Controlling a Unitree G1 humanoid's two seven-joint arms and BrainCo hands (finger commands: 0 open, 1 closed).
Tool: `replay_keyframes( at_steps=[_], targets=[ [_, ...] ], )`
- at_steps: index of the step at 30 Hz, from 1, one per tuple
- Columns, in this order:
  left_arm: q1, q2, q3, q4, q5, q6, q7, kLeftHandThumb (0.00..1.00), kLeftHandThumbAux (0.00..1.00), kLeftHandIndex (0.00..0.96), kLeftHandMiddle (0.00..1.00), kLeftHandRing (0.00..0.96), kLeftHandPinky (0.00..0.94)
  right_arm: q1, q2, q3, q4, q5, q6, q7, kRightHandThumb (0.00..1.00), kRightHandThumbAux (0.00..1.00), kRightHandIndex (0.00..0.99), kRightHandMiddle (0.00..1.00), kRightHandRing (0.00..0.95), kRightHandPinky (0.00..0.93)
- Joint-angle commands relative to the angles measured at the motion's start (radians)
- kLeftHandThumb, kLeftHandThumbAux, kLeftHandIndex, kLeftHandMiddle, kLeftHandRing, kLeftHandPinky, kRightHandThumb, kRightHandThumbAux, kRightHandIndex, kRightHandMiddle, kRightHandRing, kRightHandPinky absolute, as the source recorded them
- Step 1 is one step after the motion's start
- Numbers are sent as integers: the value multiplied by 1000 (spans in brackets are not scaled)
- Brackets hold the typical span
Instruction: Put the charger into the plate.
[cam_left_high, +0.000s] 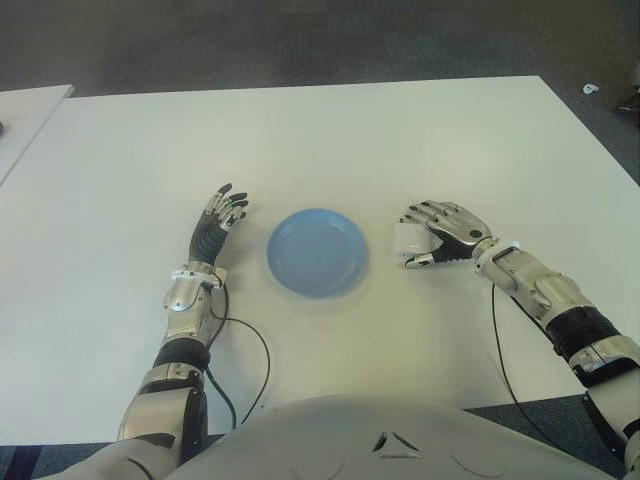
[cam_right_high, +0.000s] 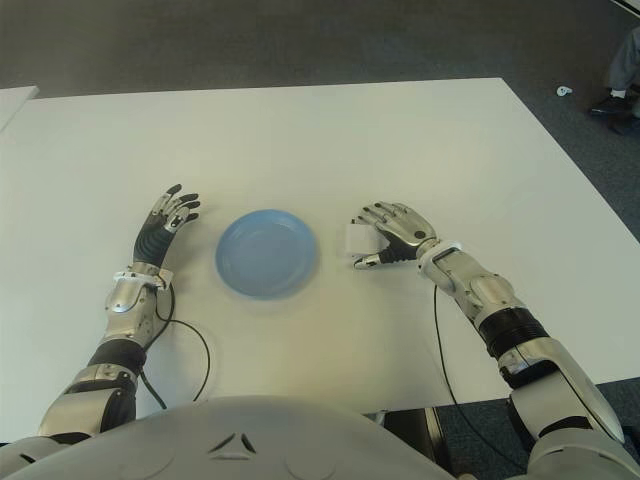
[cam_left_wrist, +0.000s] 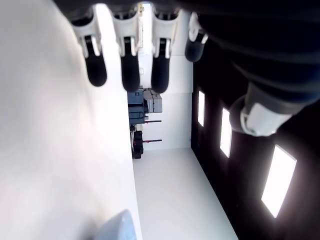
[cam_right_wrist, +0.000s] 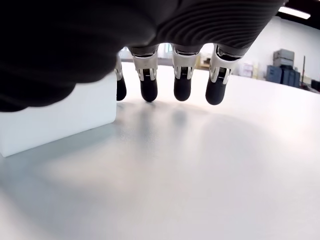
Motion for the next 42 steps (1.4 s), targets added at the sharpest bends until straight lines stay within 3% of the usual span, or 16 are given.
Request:
replay_keyframes(
  at_steps=[1,42],
  targets=[
    [93,-26,-12,75,15,78,3,0,483,91,222,215,217,12,-5,25,30,-12,-17,13,275,123,0,0,0,0],
    [124,-31,-14,25,1,77,-12,0,480,106,242,232,222,-21,52,105,141,-30,18,-46,335,134,0,0,0,0]
  ],
)
